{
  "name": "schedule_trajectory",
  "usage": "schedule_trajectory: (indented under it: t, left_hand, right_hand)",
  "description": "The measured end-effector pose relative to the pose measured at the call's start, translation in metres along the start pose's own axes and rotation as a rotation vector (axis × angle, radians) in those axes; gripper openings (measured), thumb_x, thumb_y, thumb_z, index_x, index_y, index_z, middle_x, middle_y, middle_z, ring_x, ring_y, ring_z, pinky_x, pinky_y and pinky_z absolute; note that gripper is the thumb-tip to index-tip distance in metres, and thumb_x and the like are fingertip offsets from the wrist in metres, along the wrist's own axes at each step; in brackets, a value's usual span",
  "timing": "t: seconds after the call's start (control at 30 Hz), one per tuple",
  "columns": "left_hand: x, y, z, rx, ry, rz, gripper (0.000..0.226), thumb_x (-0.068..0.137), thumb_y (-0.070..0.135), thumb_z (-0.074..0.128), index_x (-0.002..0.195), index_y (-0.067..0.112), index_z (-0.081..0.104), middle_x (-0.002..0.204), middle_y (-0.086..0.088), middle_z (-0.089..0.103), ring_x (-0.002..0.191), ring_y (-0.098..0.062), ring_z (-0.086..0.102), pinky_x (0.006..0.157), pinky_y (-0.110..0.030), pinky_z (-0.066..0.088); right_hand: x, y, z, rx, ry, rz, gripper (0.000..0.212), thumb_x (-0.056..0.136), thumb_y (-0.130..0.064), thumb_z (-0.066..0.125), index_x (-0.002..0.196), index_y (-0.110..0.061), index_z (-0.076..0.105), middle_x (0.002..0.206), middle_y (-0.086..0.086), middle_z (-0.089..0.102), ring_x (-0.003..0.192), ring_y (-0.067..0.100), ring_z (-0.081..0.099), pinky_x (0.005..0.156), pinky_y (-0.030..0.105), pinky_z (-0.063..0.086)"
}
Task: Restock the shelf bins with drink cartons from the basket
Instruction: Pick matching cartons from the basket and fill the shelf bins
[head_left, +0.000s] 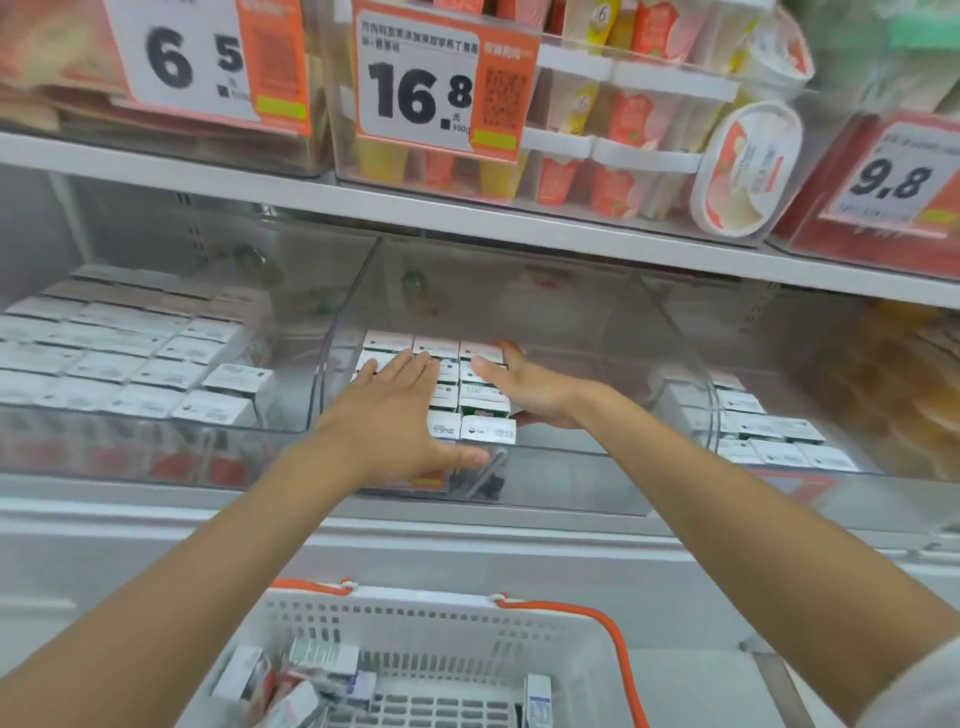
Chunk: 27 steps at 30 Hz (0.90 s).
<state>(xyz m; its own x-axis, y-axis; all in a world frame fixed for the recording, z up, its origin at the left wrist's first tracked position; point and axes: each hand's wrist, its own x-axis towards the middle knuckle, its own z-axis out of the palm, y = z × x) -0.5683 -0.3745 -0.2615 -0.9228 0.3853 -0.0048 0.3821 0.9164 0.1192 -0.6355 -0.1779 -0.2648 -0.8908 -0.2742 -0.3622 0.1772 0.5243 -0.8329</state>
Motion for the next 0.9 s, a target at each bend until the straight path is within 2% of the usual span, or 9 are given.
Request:
schedule_trajectory:
  t: [0.1,0.17,0.23,0.3,0.4,0.57,0.7,0.8,0.9]
  left_hand:
    - [-0.004,0.001,-0.01,-0.06,-0.065,-0.006,0.131,0.059,0.093,0.042,0.154,0.011,0.005,0.163,-0.004,0.001,0.15,-0.017,-0.001,0.121,-0.044,0.001]
    - [-0.011,0.004,-0.017,-0.064,-0.004,0.021,0.125,0.062,0.085,0.056,0.153,0.012,0.014,0.162,-0.005,0.011,0.149,-0.019,0.008,0.121,-0.045,0.005]
    - [-0.024,0.014,-0.02,-0.048,0.158,0.061,0.103,0.065,0.075,0.065,0.144,0.016,0.038,0.149,-0.006,0.039,0.139,-0.025,0.032,0.115,-0.044,0.025]
    - [-0.045,0.027,-0.016,-0.133,0.344,0.075,0.06,0.07,0.06,0.073,0.114,0.022,0.056,0.11,0.0,0.06,0.108,-0.025,0.053,0.088,-0.041,0.044]
    - [-0.085,0.037,0.016,-0.228,0.383,0.05,0.034,0.077,0.044,0.072,0.087,0.026,0.045,0.077,0.011,0.048,0.075,-0.021,0.054,0.058,-0.033,0.036]
    - [-0.156,0.018,0.116,-0.4,-0.088,-0.101,0.036,0.083,0.045,0.069,0.104,0.025,0.048,0.082,0.008,0.055,0.069,-0.014,0.051,0.058,-0.032,0.037]
    - [-0.197,-0.001,0.185,-0.677,-0.281,-0.302,0.034,0.082,0.035,0.074,0.108,0.023,0.056,0.084,0.001,0.06,0.073,-0.015,0.058,0.081,-0.039,0.053]
    - [-0.212,-0.01,0.219,-0.674,-0.342,-0.409,0.037,0.081,0.038,0.071,0.113,0.025,0.058,0.088,0.012,0.06,0.083,-0.012,0.063,0.08,-0.031,0.053]
    - [-0.219,-0.013,0.244,-0.761,-0.385,-0.46,0.034,0.082,0.033,0.072,0.112,0.027,0.056,0.094,0.006,0.064,0.086,-0.016,0.065,0.079,-0.028,0.053]
  right_hand:
    - [-0.018,-0.009,-0.004,-0.176,0.102,-0.083,0.079,0.097,-0.052,0.045,0.156,-0.02,0.003,0.161,0.0,0.02,0.142,0.019,0.033,0.103,0.031,0.042]
    - [-0.035,-0.012,0.0,-0.304,0.287,-0.214,0.066,0.096,-0.042,0.056,0.15,-0.015,0.03,0.153,0.007,0.036,0.134,0.018,0.043,0.106,0.027,0.036]
    - [-0.061,-0.01,0.015,-0.294,0.477,-0.369,0.032,0.092,-0.029,0.064,0.121,-0.016,0.061,0.119,0.01,0.063,0.101,0.011,0.059,0.092,0.026,0.046]
    - [-0.09,-0.003,0.036,-0.252,0.625,-0.543,0.003,0.086,-0.018,0.065,0.088,-0.018,0.067,0.083,0.005,0.068,0.069,0.003,0.052,0.069,0.02,0.046]
    - [-0.125,0.027,0.072,-0.222,0.644,-0.654,0.005,0.081,-0.018,0.061,0.077,-0.021,0.063,0.068,0.0,0.063,0.06,0.009,0.053,0.059,0.015,0.041]
    - [-0.14,0.156,0.132,-0.317,0.238,-0.177,0.012,0.087,-0.02,0.065,0.099,-0.018,0.063,0.082,-0.003,0.059,0.074,0.015,0.056,0.075,0.036,0.05]
    - [-0.143,0.263,0.171,-0.422,-0.081,0.307,0.051,0.093,-0.036,0.062,0.134,-0.01,0.047,0.122,0.01,0.056,0.1,0.021,0.057,0.075,0.027,0.046]
    - [-0.144,0.308,0.202,-0.249,-0.129,0.5,0.072,0.093,-0.034,0.063,0.148,-0.004,0.029,0.15,0.013,0.038,0.129,0.027,0.048,0.081,0.024,0.04]
    - [-0.148,0.338,0.233,-0.335,-0.097,0.509,0.063,0.095,-0.025,0.061,0.146,-0.002,0.032,0.142,0.01,0.039,0.126,0.024,0.045,0.086,0.024,0.038]
